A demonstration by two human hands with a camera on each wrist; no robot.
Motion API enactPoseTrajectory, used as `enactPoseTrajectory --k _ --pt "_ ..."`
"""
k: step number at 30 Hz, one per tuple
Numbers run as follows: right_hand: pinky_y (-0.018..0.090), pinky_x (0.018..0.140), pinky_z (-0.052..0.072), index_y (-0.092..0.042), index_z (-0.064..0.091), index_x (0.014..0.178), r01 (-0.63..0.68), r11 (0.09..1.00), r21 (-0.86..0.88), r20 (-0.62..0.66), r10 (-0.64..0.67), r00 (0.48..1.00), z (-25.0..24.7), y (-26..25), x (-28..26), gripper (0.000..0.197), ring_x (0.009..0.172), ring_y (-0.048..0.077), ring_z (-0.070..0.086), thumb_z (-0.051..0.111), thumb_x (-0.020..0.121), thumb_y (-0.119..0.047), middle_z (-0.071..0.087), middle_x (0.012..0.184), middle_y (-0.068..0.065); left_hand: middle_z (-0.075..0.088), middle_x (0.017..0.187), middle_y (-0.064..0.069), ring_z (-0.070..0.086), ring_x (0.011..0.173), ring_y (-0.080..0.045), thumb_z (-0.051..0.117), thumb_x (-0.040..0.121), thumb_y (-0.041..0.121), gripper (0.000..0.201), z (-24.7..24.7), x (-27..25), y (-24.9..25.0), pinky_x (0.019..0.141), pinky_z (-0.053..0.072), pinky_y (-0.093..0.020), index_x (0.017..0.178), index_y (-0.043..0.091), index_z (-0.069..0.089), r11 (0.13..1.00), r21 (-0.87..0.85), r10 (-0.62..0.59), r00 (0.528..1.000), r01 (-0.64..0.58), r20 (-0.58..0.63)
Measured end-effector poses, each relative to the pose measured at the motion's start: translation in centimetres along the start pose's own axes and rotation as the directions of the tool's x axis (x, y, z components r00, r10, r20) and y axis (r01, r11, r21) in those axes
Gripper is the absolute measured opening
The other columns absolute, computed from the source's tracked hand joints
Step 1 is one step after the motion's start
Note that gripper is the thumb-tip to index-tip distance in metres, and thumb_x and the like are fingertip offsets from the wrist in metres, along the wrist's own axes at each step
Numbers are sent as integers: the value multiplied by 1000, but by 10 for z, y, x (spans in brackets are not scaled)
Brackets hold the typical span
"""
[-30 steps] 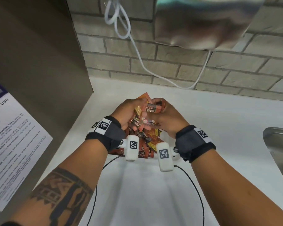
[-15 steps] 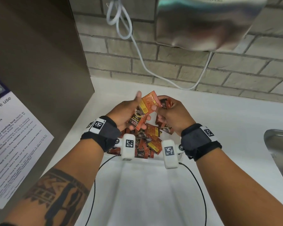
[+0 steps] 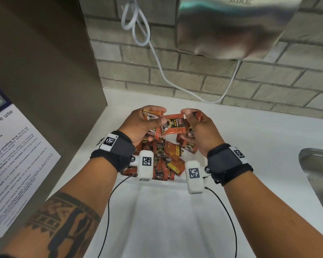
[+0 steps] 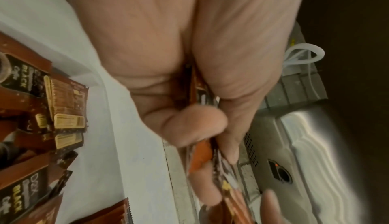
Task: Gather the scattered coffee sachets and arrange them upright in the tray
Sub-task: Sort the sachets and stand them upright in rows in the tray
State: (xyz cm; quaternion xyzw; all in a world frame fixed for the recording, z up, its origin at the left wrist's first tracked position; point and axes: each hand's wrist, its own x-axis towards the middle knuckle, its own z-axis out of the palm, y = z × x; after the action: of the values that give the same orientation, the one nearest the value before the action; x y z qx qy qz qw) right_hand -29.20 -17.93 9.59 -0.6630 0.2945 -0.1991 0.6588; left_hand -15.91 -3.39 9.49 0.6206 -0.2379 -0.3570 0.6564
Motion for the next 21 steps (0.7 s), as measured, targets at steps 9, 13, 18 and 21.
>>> enactPoseTrajectory --k 9,13,18,21 --pt "36 81 59 -8 61 118 -59 977 206 140 30 990 13 -2 -4 31 84 21 72 73 90 -14 72 99 11 75 104 -10 76 81 -26 77 85 10 43 16 -5 2 42 47 -20 125 15 62 997 -70 -26 1000 25 -13" --pt "40 82 59 -10 60 127 -25 929 369 87 -7 996 11 -7 2 38 93 26 71 53 94 8 71 106 14 72 115 -18 73 95 -37 68 93 9 37 19 -8 -1 43 52 -21 128 13 58 994 -50 -90 992 95 94" --pt "42 87 58 -14 60 127 -18 941 338 81 -10 997 3 -9 4 37 102 26 72 47 97 3 72 112 16 64 125 -24 70 104 -43 53 96 -8 43 7 -6 -7 61 61 -32 135 9 51 983 -117 -124 979 144 163" --pt "33 77 56 -13 63 119 112 990 85 74 -119 990 3 -9 3 28 84 16 68 67 92 -6 68 95 10 67 123 -18 72 99 -38 68 91 0 42 8 -9 -8 63 61 -32 129 13 56 993 -3 -119 979 121 167"
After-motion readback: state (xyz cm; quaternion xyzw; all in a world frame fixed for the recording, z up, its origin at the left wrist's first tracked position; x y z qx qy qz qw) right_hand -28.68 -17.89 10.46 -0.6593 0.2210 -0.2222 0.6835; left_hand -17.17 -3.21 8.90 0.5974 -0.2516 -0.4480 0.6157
